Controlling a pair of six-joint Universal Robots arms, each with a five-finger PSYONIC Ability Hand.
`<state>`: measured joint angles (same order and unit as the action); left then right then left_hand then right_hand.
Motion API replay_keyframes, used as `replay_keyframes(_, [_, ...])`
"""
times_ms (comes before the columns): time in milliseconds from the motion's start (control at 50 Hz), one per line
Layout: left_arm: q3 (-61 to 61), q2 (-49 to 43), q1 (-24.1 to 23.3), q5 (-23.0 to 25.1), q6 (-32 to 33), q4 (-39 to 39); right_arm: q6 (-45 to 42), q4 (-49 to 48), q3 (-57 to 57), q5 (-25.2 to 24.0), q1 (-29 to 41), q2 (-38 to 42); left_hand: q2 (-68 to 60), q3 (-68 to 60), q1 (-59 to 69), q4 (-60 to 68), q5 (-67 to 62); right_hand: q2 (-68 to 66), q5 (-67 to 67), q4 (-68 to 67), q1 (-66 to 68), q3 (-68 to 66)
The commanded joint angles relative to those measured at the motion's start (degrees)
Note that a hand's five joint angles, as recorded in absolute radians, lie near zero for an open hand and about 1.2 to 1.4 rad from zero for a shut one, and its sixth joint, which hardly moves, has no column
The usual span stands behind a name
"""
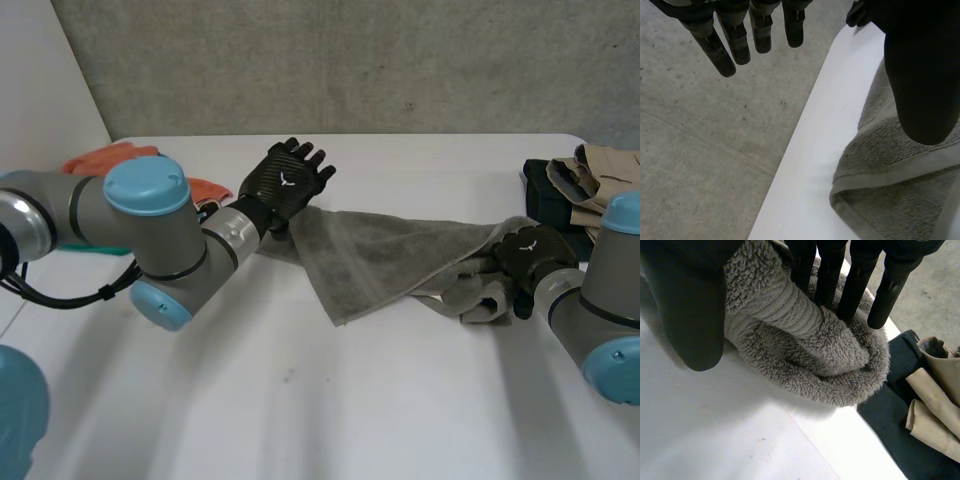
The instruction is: Fold the laundry.
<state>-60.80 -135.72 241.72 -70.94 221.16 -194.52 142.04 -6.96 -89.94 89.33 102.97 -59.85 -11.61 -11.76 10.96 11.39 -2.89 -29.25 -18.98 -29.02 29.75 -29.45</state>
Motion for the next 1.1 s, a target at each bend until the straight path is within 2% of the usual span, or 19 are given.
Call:
replay_keyframes(20, [-5.64, 6.07, -2.21, 0.45, -3.18, 5.99, -0.1, 0.46, 0.38, -0.3, -0.76, 0.0, -0.43, -0.27, 1.08, 0.64, 0.85, -3.29, -3.56, -3.52, 2.79, -3.09])
replay_keyframes(140, [-4.69, 7.31, -6.78, -0.07, -12.13, 14.86, -0.36, 1.86, 0.38, -0.48, -0.49, 0.17, -4.98, -4.82, 5.63, 5.2, -3.7, -3.29, -3.56, -3.52, 2.79, -3.09])
replay_keyframes(220, [-1.18, 5.38, -9.24, -0.6, -15.92, 18.9, -0.36, 2.04, 0.29, -0.12, 0.21, 0.43, -15.06, -14.91, 15.71, 15.28, -13.78, -3.29, -3.56, -3.52, 2.79, -3.09])
replay_keyframes(280, [0.94, 3.45, -10.83, -1.04, -16.72, 21.55, -0.45, 2.04, 0.12, -0.12, 0.47, 0.52, -15.25, -15.1, 15.9, 15.47, -13.97, -3.29, -3.56, -3.52, 2.79, -3.09])
replay_keyframes(360, [4.72, 0.02, -13.03, -3.06, -16.64, 25.86, -0.54, 2.04, -0.15, -0.12, 0.91, 0.87, -14.75, -14.59, 15.4, 14.97, -13.47, -3.29, -3.56, -3.52, 2.79, -3.09])
replay_keyframes(460, [9.2, -4.02, -14.43, -8.06, -15.5, 28.93, -1.15, 2.04, -0.5, -0.21, 1.27, 1.14, -15.08, -14.93, 15.73, 15.3, -13.8, -3.29, -3.56, -3.52, 2.79, -3.09])
replay_keyframes(620, [11.32, -6.93, -15.23, -13.43, -12.77, 28.68, -1.94, 2.04, -0.76, -0.47, 1.35, 1.14, -15.08, -14.93, 15.73, 15.3, -13.8, -3.46, -3.73, -3.69, 2.96, -3.26])
replay_keyframes(820, [13.08, -9.3, -15.58, -14.93, -11.19, 25.07, -2.12, 1.78, -1.38, -0.48, 1.88, 1.05, -15.59, -15.44, 16.24, 15.81, -14.31, -3.63, -3.9, -3.86, 3.13, -3.42])
replay_keyframes(1100, [17.47, -12.38, -15.31, -15.72, -6.53, 26.65, -3.52, 1.51, -2.17, -0.48, 2.76, 1.14, -17.95, -17.79, 18.6, 18.16, -16.66, -3.63, -3.9, -3.86, 3.13, -3.42])
